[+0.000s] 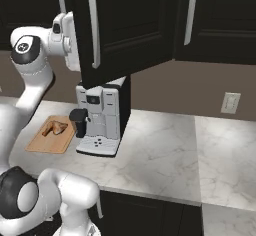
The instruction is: Open the cabinet, retrieve the rolling pin, and place it next to the meat on the cutting board to prepare for tenderizing.
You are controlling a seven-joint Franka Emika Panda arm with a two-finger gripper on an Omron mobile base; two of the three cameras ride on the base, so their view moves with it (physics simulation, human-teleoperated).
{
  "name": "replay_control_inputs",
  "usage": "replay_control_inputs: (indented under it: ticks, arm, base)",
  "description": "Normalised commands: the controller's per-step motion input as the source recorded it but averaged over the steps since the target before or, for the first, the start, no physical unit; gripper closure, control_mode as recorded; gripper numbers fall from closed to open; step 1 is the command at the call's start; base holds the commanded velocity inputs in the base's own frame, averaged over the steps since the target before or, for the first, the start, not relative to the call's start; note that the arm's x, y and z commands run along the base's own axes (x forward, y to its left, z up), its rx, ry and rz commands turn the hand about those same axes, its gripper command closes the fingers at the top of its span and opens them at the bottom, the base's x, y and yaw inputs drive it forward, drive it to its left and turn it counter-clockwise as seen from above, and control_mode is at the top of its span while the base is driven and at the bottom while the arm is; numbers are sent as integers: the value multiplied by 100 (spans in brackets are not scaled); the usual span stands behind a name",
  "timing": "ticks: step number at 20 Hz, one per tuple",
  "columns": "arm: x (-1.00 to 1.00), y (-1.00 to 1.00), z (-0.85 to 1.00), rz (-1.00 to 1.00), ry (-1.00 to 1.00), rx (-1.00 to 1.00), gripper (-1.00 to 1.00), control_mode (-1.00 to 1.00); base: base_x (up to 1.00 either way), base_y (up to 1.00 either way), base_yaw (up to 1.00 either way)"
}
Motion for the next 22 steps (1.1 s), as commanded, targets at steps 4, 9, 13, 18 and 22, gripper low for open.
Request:
replay_control_inputs:
  ticks: [4,9,13,18,22]
  arm:
    - [-58,-76,-15,-21,0,0,-100,-100]
    - [-67,-82,-10,-23,0,0,-100,-100]
    - [-46,-85,-2,-22,0,0,-100,-100]
    - [15,-68,0,-14,1,0,-100,-100]
    - [22,-46,-2,0,3,5,-100,-100]
  base:
    - [0,0,0]
    - [0,0,0]
    - [0,0,0]
    - [0,0,0]
    - [0,0,0]
